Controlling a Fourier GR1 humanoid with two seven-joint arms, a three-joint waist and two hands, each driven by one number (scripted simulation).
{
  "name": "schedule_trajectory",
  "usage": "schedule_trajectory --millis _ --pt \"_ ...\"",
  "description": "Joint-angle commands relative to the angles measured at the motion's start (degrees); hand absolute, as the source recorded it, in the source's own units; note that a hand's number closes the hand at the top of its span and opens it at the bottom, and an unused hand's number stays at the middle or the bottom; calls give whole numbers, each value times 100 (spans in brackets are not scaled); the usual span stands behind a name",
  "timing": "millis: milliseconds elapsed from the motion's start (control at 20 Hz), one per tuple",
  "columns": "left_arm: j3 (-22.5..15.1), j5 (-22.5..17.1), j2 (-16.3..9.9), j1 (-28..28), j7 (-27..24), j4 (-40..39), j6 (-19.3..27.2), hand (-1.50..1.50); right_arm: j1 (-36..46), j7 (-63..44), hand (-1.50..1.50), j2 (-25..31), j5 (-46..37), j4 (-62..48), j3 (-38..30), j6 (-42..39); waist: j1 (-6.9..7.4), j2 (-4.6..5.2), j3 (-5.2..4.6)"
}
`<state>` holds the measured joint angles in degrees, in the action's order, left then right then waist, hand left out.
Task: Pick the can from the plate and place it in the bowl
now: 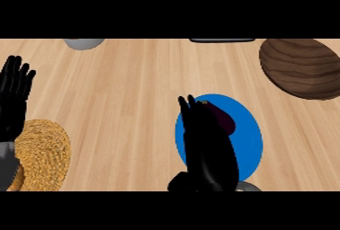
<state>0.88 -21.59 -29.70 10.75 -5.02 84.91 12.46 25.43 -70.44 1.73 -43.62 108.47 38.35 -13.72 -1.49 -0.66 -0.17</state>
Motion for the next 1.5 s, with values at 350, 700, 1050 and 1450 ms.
schedule_trajectory --millis 350,700,1050,1450 --pt "115 -12 28 166 -23 -124 -215 0 -509 -1225 -150 -165 -261 182 -208 -892 82 44 7" --pt "29 202 190 161 38 38 -92 0 -871 -584 -150 -166 -614 -53 -532 -866 137 58 13" --pt "119 323 258 185 440 357 -140 0 -990 115 -150 -168 -741 -125 -688 -757 160 59 17" --pt "259 553 494 102 -70 -37 -290 0 -1348 392 -150 -170 -789 -193 -791 -1063 146 61 16"
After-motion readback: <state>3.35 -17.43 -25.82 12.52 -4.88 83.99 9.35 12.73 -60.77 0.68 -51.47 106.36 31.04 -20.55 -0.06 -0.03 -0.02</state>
